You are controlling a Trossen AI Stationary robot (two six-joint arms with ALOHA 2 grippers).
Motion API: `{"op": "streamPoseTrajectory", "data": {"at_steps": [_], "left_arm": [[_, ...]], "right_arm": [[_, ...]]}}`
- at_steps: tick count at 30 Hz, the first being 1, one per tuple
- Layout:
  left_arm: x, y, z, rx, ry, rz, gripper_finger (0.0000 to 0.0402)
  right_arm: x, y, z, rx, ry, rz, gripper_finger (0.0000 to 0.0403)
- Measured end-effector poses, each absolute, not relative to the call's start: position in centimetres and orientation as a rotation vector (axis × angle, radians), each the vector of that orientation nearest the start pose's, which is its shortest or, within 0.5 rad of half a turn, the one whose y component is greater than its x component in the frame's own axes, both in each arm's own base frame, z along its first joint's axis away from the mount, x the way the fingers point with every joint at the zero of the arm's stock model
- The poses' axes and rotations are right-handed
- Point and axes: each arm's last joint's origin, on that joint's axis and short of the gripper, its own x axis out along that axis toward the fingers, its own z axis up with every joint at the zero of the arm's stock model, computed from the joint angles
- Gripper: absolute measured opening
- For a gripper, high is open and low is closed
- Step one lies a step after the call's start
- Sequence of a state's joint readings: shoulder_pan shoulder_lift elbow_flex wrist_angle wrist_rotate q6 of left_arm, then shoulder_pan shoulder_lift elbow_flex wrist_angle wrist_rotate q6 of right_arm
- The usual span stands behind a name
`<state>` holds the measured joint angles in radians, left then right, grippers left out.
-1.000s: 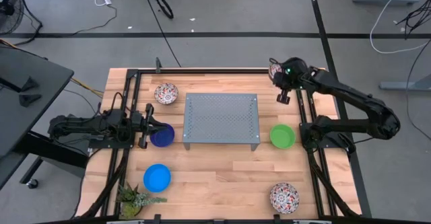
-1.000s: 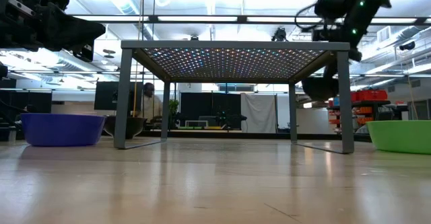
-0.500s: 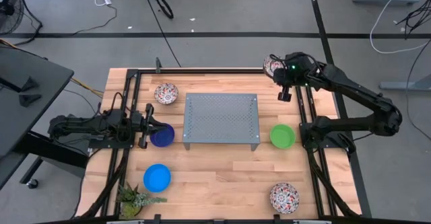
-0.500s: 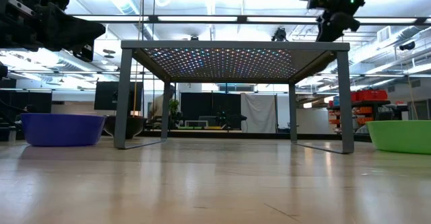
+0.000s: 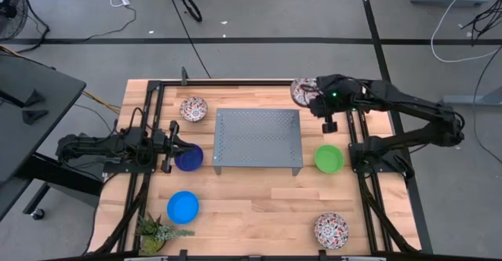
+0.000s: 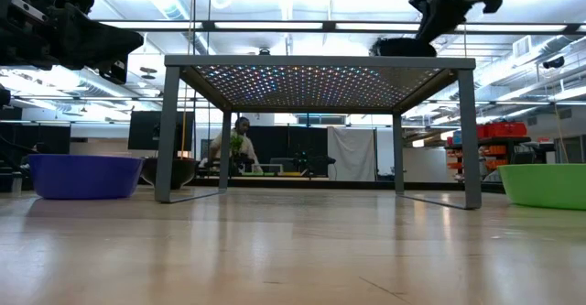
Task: Pick & Place Mini bowls
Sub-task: Put the top right white patterned bowl on the shelf
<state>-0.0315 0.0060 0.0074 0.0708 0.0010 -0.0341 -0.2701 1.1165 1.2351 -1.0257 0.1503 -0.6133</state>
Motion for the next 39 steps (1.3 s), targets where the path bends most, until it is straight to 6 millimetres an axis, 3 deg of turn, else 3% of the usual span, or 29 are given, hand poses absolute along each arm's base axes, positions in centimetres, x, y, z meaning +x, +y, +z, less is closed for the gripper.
{"op": "streamPoseTrajectory", "data": {"at_steps": [8, 18, 30, 39], "left_arm": [[9.7, -0.3, 17.2, -0.035, -0.071, -0.034, 0.0032], [9.7, -0.3, 17.2, -0.035, -0.071, -0.034, 0.0032], [9.7, -0.3, 17.2, -0.035, -0.071, -0.034, 0.0032], [9.7, -0.3, 17.2, -0.035, -0.071, -0.034, 0.0032]], "right_arm": [[21.8, -3.8, 36.1, -0.613, 1.001, 0.045, 0.0000], [23.8, -0.9, 35.6, -0.747, 1.020, 0.165, 0.0000], [24.9, 2.7, 34.5, -0.796, 1.016, 0.293, 0.0000], [24.7, 3.8, 34.5, -0.783, 1.001, 0.325, 0.0000]]}}
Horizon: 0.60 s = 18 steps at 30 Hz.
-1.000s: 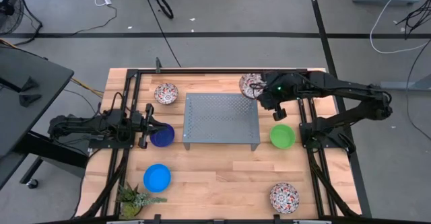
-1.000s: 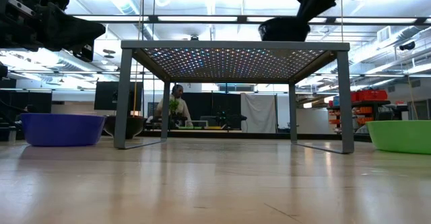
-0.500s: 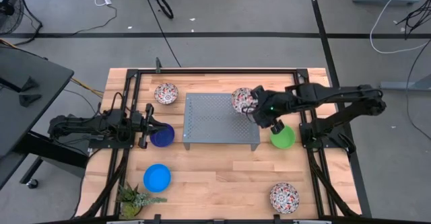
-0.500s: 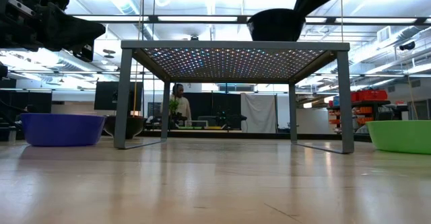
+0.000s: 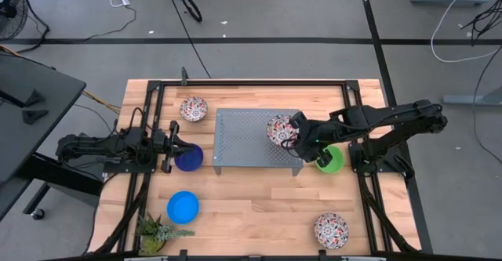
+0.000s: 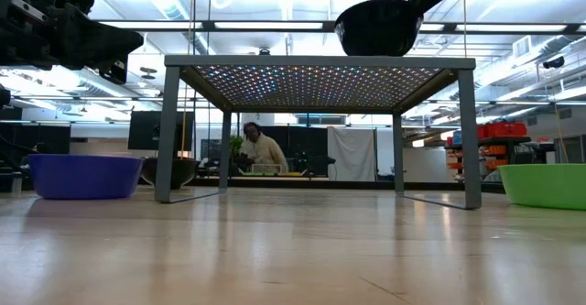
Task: Pick & Place Mini bowls
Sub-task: Put the top right white patterned bowl on the shelf
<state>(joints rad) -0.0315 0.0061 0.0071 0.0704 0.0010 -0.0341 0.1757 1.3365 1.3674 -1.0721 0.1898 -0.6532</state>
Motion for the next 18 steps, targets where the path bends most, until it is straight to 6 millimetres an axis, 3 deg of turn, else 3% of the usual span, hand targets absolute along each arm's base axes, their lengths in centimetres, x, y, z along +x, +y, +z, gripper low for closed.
{"op": "streamPoseTrajectory", "data": {"at_steps": [18], "left_arm": [[9.7, -0.3, 17.2, -0.035, -0.071, -0.034, 0.0032]], "right_arm": [[26.4, 4.2, 32.9, -0.755, 1.060, 0.326, 0.0000]]}}
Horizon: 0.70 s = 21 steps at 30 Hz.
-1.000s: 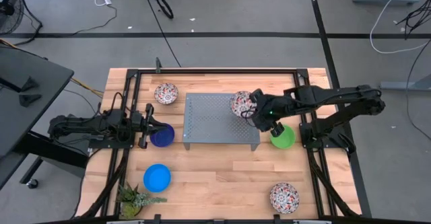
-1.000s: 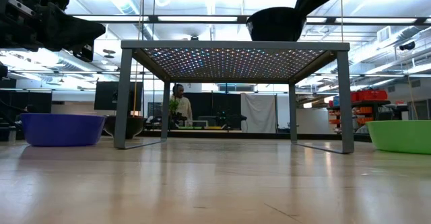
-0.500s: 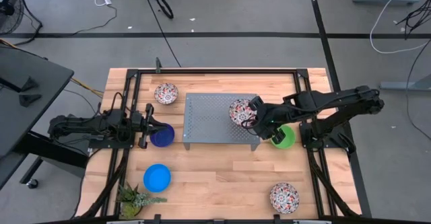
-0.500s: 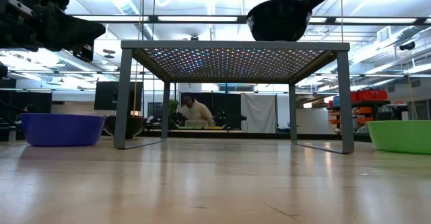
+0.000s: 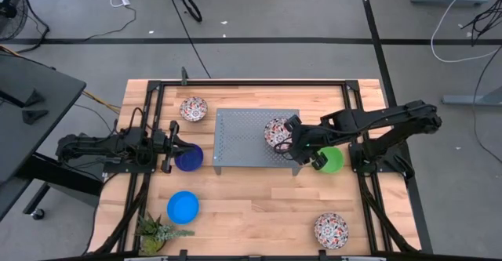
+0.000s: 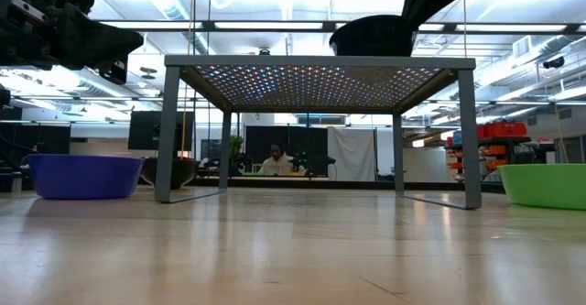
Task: Pick & Place Mini bowls
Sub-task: Put the top right white patterned bowl on the shelf
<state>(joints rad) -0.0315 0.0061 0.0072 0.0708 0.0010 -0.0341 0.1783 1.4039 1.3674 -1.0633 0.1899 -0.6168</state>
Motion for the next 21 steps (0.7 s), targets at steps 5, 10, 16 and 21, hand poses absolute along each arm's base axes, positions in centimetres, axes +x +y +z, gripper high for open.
{"op": "streamPoseTrajectory", "data": {"at_steps": [5, 10, 16, 21], "left_arm": [[9.73, -0.31, 17.23, -0.035, -0.071, -0.034, 0.0032], [9.73, -0.31, 17.23, -0.035, -0.071, -0.033, 0.0032], [9.73, -0.31, 17.23, -0.035, -0.071, -0.034, 0.0032], [9.73, -0.31, 17.23, -0.035, -0.071, -0.034, 0.0032]], "right_arm": [[26.56, 4.23, 32.71, -0.712, 1.071, 0.300, 0.0000], [26.61, 4.24, 32.78, -0.673, 1.064, 0.272, 0.0000], [26.62, 4.27, 32.79, -0.657, 1.064, 0.262, 0.0000], [26.56, 4.72, 32.24, -0.680, 1.068, 0.268, 0.0000]]}}
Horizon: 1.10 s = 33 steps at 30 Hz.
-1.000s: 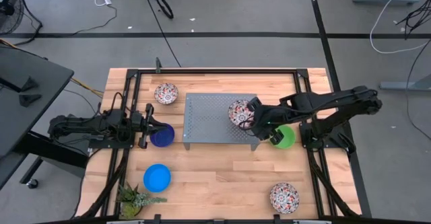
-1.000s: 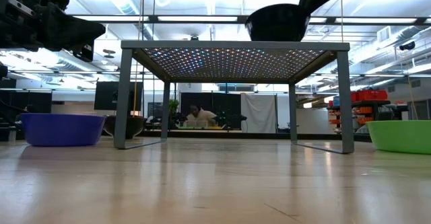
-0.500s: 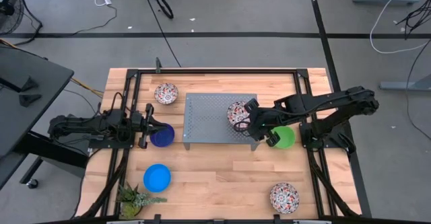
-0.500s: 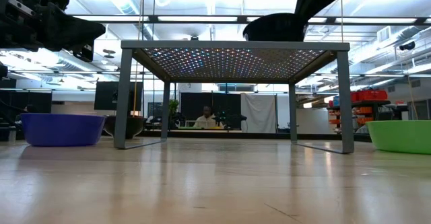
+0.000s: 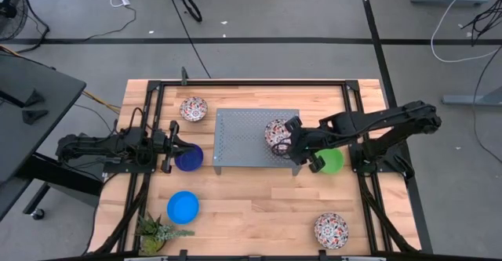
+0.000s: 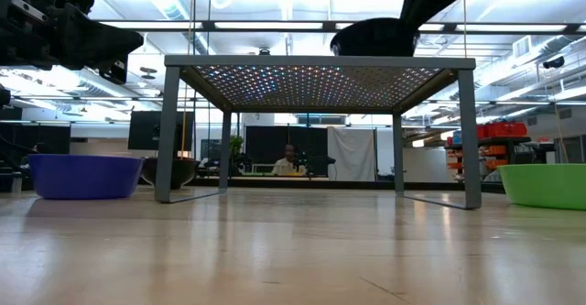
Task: Pick & Place Mini bowls
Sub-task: Put the top right white patterned bowl on the shelf, then stack the bottom white patterned bowl on top of the white patterned bowl on the shelf
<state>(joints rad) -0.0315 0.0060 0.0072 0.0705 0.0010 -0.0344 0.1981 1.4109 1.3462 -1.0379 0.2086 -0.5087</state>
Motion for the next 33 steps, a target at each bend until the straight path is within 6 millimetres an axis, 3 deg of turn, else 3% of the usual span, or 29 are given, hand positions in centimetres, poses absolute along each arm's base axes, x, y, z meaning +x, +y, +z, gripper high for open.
{"op": "streamPoseTrajectory", "data": {"at_steps": [11, 21, 33], "left_arm": [[9.73, -0.31, 17.24, -0.035, -0.071, -0.034, 0.0032], [9.73, -0.31, 17.23, -0.035, -0.071, -0.033, 0.0032], [9.74, -0.31, 17.23, -0.035, -0.071, -0.034, 0.0032]], "right_arm": [[26.56, 5.12, 31.41, -0.703, 1.067, 0.267, 0.0005], [26.79, 5.19, 31.44, -0.693, 1.043, 0.272, 0.0063], [26.70, 5.14, 31.59, -0.687, 1.038, 0.263, 0.0104]]}}
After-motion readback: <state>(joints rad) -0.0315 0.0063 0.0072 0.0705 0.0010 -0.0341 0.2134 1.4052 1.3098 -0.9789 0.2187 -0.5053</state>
